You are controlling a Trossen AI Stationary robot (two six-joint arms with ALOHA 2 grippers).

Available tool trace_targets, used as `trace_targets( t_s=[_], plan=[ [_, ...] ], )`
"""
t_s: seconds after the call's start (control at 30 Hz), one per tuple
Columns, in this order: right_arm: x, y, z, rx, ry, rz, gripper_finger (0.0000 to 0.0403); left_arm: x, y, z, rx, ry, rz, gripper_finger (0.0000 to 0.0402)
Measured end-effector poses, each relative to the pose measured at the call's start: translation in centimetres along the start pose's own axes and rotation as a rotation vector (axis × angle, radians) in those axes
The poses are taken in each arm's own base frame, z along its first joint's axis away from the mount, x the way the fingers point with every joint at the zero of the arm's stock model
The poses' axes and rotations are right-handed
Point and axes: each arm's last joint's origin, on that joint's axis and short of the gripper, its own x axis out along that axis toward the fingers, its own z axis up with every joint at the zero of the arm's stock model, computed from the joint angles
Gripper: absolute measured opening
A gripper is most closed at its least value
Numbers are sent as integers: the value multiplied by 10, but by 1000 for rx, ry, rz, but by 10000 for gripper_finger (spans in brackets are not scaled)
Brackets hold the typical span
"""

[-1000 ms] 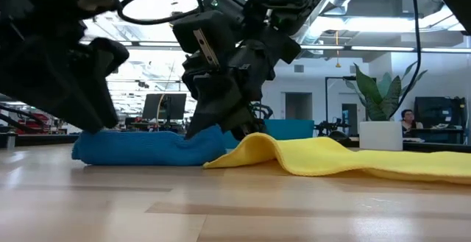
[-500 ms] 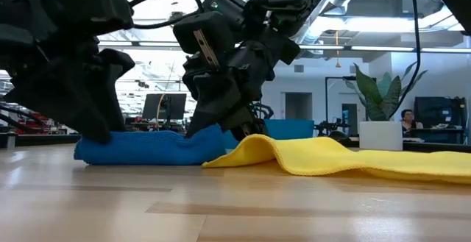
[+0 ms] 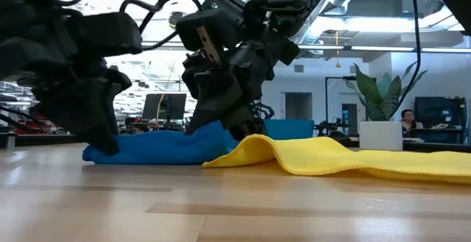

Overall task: Roll microfiber towels into tight, uniform cylinder then place into a basket
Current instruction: Roll the blue microfiber cloth

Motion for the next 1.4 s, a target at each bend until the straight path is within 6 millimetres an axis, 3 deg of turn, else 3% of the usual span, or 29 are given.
trace_targets(
  t_s=[0.1, 0.4, 0.57, 0.83, 1.2, 1.4],
  plan=[
    [1, 1, -1, -20, 4, 4, 44, 1, 2, 1, -69, 10, -10, 9],
    [2, 4, -3, -98, 35, 36, 153, 1, 1, 2, -129, 36, -68, 10],
    [-3, 4, -1, -122, 40, 54, 190, 1, 0, 3, -148, 36, -98, 7],
    [-17, 17, -11, -203, 52, -19, 203, 1, 0, 3, -160, 41, -99, 11],
    [-56, 71, -40, -491, -83, -303, 198, 1, -1, 3, -157, 43, -104, 12],
    [-41, 97, -63, -764, -149, -426, 198, 1, -1, 3, -157, 42, -105, 10]
  ],
)
